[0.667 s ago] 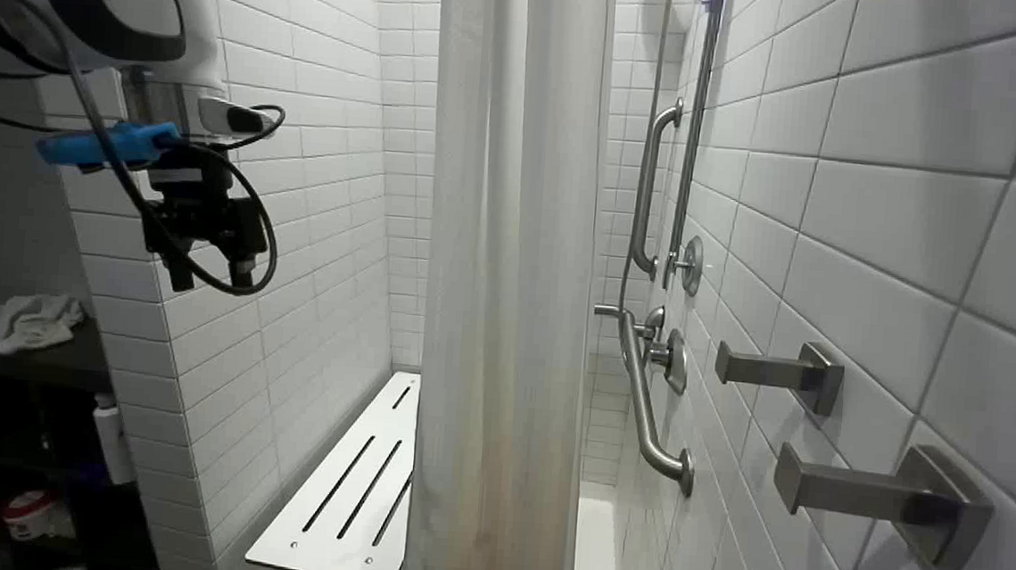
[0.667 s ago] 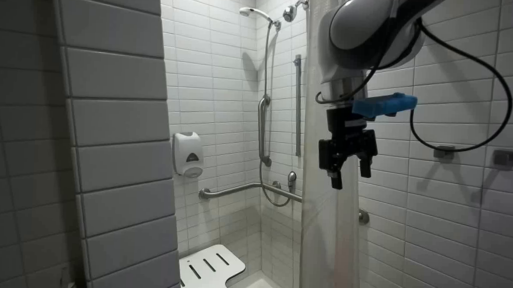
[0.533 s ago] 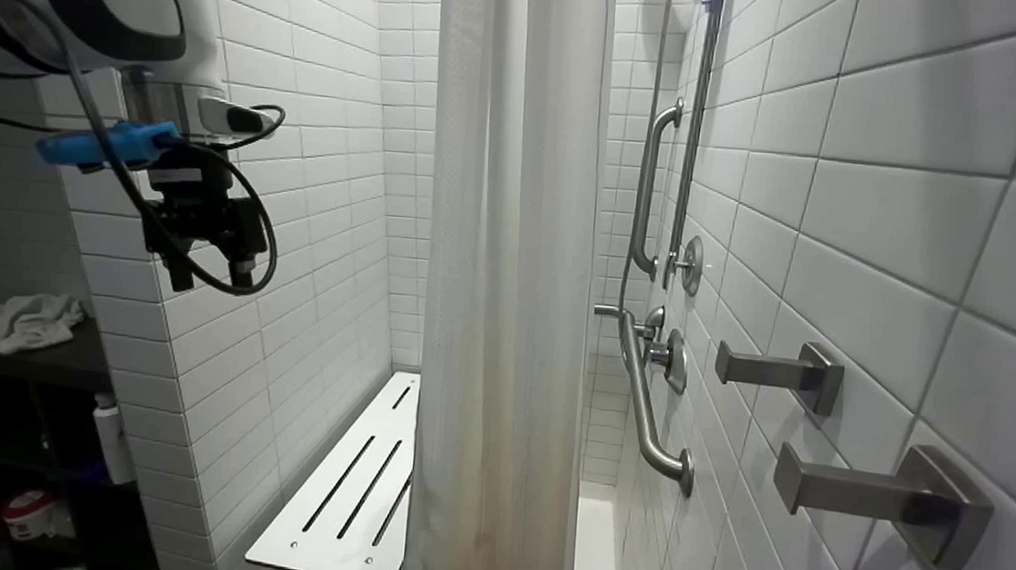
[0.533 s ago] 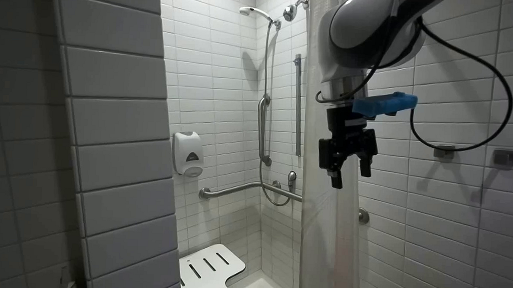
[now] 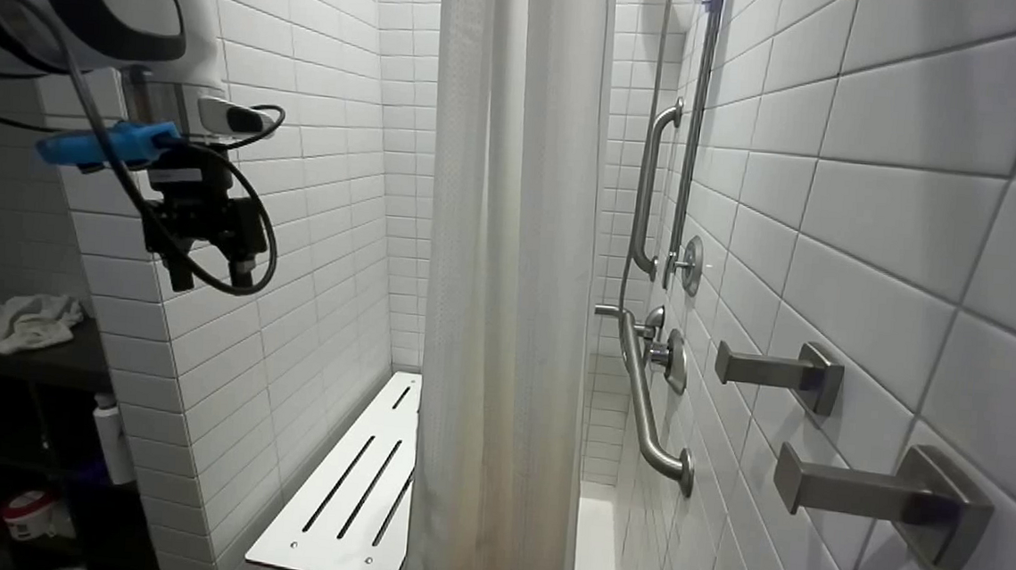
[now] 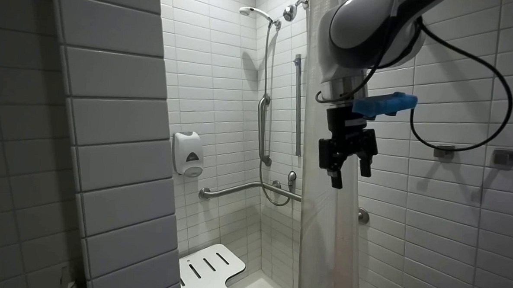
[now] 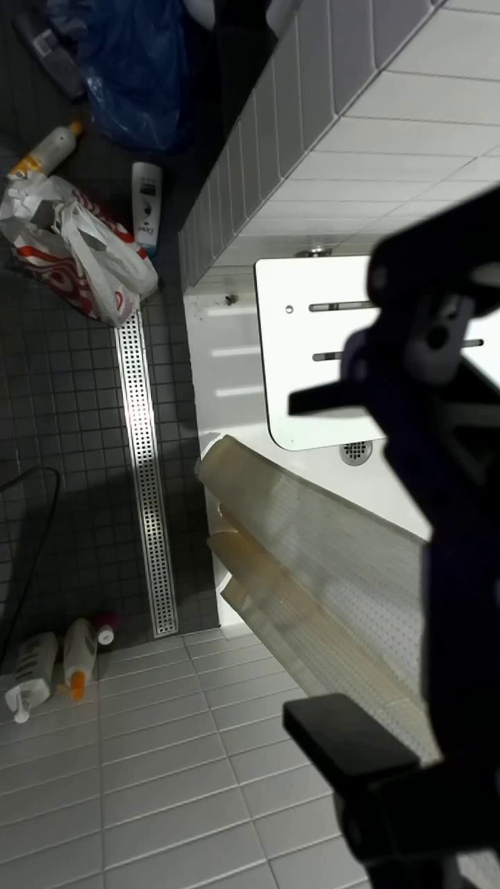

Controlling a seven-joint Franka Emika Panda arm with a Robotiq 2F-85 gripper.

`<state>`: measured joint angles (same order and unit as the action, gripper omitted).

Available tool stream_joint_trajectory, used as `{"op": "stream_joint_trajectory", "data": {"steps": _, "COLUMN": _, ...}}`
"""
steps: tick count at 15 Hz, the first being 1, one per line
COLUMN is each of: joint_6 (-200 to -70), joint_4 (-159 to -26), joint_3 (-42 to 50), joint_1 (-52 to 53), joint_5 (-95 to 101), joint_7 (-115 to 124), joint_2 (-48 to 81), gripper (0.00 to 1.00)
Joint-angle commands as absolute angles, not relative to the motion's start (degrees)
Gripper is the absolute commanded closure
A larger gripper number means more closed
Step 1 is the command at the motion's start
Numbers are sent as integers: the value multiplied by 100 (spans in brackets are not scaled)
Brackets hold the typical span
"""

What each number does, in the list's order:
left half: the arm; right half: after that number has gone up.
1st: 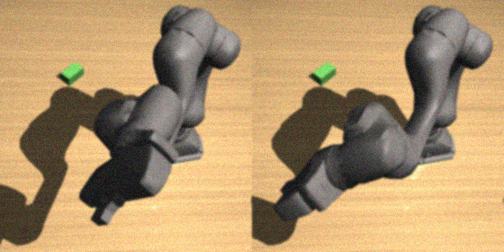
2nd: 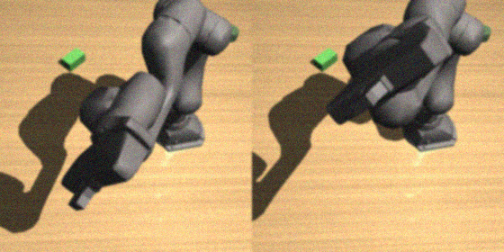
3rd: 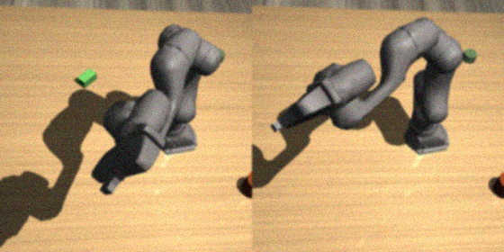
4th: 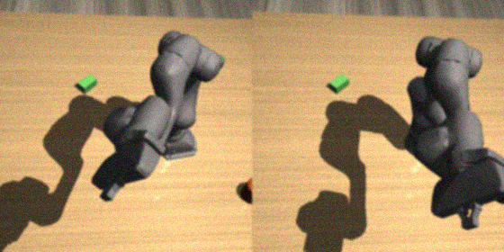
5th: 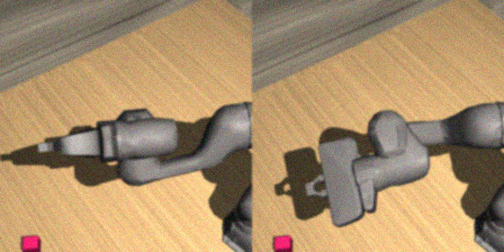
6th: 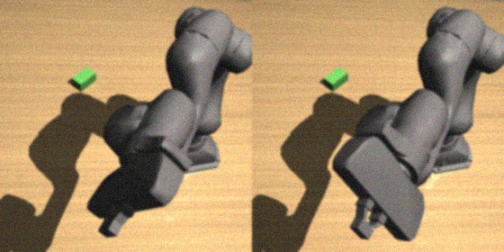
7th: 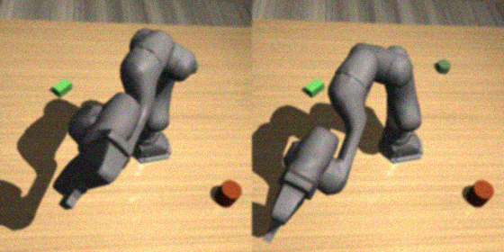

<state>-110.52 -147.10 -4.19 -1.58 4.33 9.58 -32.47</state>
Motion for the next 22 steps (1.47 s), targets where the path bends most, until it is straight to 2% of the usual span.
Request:
{"op": "stream_joint_trajectory", "data": {"steps": 1, "joint_6": -11260, "joint_4": -14733, "joint_3": -462, "joint_1": -198, "joint_5": 432, "joint_7": 1293, "joint_2": -3191, "gripper": 0}}
{"op": "stream_joint_trajectory", "data": {"steps": 7, "joint_6": -12142, "joint_4": -14675, "joint_3": -770, "joint_1": -631, "joint_5": 622, "joint_7": 3174, "joint_2": -2639, "gripper": 0}}
{"op": "stream_joint_trajectory", "data": {"steps": 13, "joint_6": -12480, "joint_4": -14331, "joint_3": -931, "joint_1": -981, "joint_5": 1321, "joint_7": 5098, "joint_2": -1719, "gripper": 0}}
{"op": "stream_joint_trajectory", "data": {"steps": 22, "joint_6": -11306, "joint_4": -12893, "joint_3": -1005, "joint_1": -663, "joint_5": 2969, "joint_7": 7489, "joint_2": -885, "gripper": 0}}
